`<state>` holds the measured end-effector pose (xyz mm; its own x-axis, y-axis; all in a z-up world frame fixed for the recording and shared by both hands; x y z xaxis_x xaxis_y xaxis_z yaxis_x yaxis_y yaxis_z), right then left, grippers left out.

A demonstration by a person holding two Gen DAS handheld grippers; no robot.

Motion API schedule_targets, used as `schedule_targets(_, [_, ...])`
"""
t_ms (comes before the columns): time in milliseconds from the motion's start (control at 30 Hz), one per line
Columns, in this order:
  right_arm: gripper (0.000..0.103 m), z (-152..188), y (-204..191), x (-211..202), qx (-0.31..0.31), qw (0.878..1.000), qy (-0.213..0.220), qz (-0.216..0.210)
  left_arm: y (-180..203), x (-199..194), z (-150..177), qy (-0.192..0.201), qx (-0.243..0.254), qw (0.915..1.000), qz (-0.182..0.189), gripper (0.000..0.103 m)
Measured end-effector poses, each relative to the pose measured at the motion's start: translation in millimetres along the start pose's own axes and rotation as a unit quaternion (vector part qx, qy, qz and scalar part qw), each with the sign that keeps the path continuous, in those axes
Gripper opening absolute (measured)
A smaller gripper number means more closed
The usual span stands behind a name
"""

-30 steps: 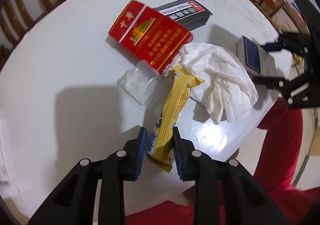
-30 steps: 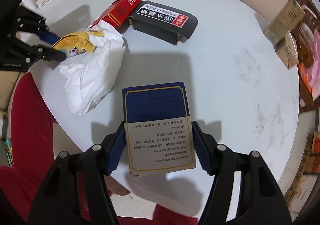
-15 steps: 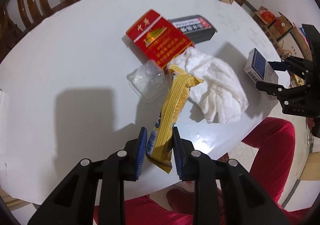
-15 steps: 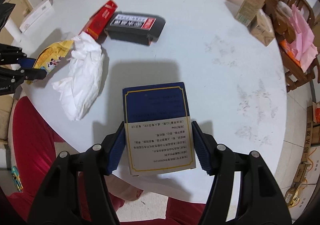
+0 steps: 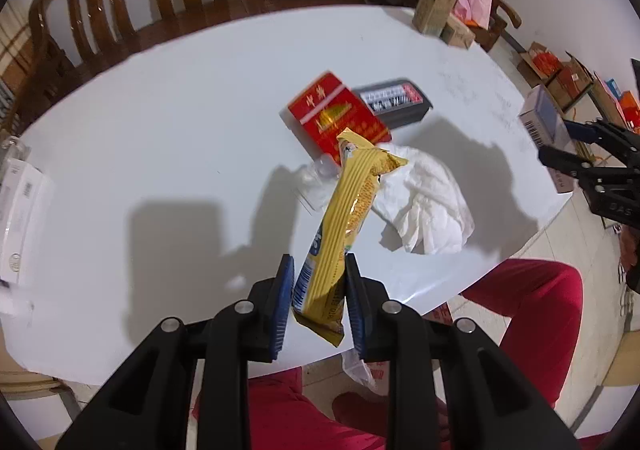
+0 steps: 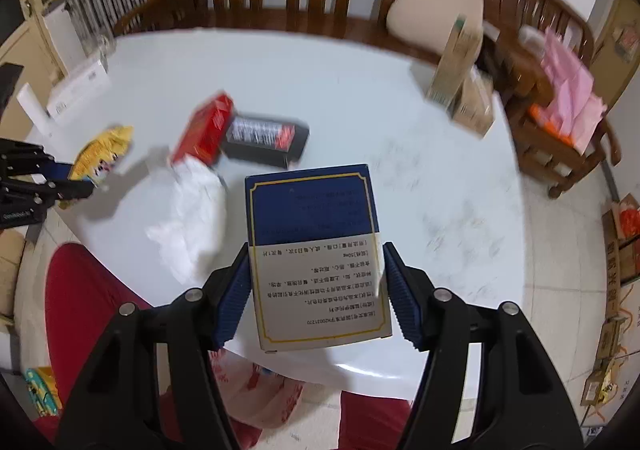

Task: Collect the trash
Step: 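Lift the wrapper and the medicine box and carry them toward the bag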

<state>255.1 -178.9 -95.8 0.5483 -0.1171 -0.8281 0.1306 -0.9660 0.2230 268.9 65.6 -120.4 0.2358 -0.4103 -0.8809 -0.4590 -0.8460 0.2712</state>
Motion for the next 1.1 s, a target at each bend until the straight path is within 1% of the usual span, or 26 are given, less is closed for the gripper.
schedule_targets(67, [0.062, -6, -1, -18, 0.005, 1.000, 0.020, -0.006, 3, -12, 1, 0.016, 0.004, 0.9998, -0.014, 0.025])
schedule_targets(167, [0.062, -9, -5, -50, 0.000, 0.998, 0.057, -0.003, 15, -30, 5, 0.042, 0.016, 0.9984, -0.036, 0.025])
schedule_targets(267, [0.062, -6, -12, -83, -0.006, 0.996, 0.090, -0.006, 29, -44, 10, 0.060, 0.019, 0.9973, -0.038, 0.025])
schedule_targets(433, [0.062, 6, -23, -122, -0.016, 0.993, 0.118, -0.018, 56, -71, 26, 0.105, 0.027, 0.9932, -0.044, 0.025])
schedule_targets(533, [0.062, 20, -32, -145, -0.023, 0.990, 0.135, -0.019, 70, -80, 38, 0.112, 0.032, 0.9924, -0.041, 0.025])
schedule_targets(667, [0.062, 36, -40, -165, -0.030, 0.988, 0.150, -0.019, 89, -84, 54, 0.114, 0.045, 0.9918, -0.035, 0.026])
schedule_targets(767, [0.062, 48, -48, -175, -0.033, 0.987, 0.154, -0.024, 98, -85, 69, 0.109, 0.044, 0.9927, -0.026, 0.026])
schedule_targets(967, [0.062, 70, -59, -194, -0.038, 0.985, 0.167, -0.032, 114, -85, 89, 0.116, 0.059, 0.9909, -0.035, 0.025])
schedule_targets(1100, [0.062, 83, -65, -202, -0.040, 0.984, 0.173, -0.031, 125, -83, 101, 0.116, 0.065, 0.9906, -0.030, 0.026])
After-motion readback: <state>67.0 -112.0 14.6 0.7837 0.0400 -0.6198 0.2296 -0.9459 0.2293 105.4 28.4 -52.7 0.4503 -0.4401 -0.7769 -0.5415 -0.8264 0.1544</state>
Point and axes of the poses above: each gripper's, at about its wrist camera, not at the fingertips, and x roughly the way its jaws point, y to its right, z to its underside, the point moved 5 cm from there along x, roughly the way its jaws point, and after that the axes turned 13 degrees about z, right-handed, at the moved point
